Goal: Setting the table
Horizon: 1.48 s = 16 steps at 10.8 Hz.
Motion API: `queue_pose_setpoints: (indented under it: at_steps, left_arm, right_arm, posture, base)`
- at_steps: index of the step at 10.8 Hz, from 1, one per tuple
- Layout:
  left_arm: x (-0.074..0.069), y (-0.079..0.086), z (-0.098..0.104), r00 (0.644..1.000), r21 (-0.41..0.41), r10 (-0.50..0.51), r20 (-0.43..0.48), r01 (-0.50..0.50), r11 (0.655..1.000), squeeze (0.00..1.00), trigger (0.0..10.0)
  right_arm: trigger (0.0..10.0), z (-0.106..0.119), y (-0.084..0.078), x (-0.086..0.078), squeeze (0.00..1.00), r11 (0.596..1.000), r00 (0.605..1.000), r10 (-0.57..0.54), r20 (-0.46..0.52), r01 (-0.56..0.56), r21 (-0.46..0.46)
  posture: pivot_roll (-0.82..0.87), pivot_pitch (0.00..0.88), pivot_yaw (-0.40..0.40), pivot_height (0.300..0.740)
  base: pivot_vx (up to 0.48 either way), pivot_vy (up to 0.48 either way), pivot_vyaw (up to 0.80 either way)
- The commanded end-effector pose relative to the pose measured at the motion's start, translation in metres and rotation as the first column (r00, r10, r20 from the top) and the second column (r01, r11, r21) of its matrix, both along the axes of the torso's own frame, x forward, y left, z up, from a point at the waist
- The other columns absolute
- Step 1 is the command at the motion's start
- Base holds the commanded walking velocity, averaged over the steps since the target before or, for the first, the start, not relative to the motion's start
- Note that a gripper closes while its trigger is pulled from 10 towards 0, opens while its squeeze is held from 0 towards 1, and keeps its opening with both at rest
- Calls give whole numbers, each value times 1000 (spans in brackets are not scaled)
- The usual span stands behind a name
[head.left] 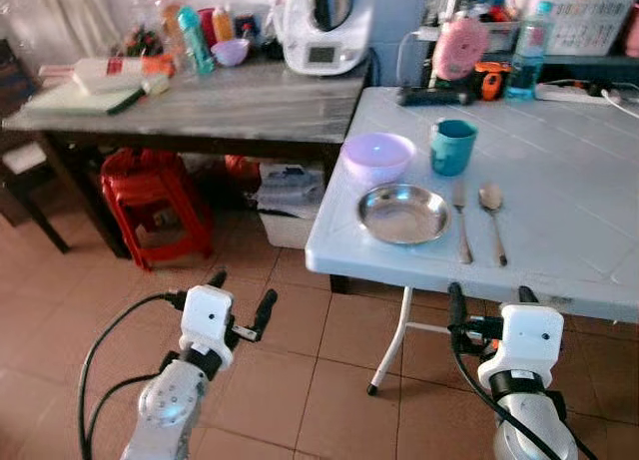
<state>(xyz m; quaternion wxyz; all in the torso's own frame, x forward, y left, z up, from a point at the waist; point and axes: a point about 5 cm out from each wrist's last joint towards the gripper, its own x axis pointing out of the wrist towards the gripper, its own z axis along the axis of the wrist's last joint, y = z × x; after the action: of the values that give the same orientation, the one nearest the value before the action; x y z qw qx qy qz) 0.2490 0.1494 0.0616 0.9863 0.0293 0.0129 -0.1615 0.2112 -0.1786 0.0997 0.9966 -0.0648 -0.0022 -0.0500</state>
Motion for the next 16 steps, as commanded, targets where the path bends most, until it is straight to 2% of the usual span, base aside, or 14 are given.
queue_pose_setpoints:
  at_steps: [1,3,5,10,14,16]
  left_arm:
    - [1,2,-2,1000,-8,18,-2,-18,1000,0,10000]
    - [-2,-5,-6,999,-26,48,-4,-48,999,0,10000]
    - [-2,-6,-8,998,-33,62,0,-62,998,0,10000]
    - [8,-3,1,996,10,58,62,-59,998,0,10000]
    - [12,-2,3,997,4,45,66,-46,999,0,10000]
    - [11,-6,6,998,-18,-3,68,4,1000,0,10000]
  right_arm:
    - [10000,2,0,2,0,1000,1000,14,0,-14,1]
    - [10000,6,-5,4,0,998,999,50,-10,-50,-26]
    - [10000,10,-6,9,0,998,998,57,0,-57,-33]
    - [10000,12,-5,9,0,1000,999,28,21,-28,-11]
    - [10000,11,-5,6,0,1000,1000,-6,22,6,1]
    - [10000,11,-4,4,0,1000,1000,-11,24,11,4]
  posture:
    - [33,0,33,740]
    - [29,0,-19,740]
    - [35,0,-27,740]
    - [13,0,14,740]
    - [5,0,40,740]
    - [3,0,47,740]
  base:
    - [0,0,0]
    - [0,0,0]
    - [0,0,0]
    - [0,0,-160]
    - [0,0,-448]
    - [0,0,0]
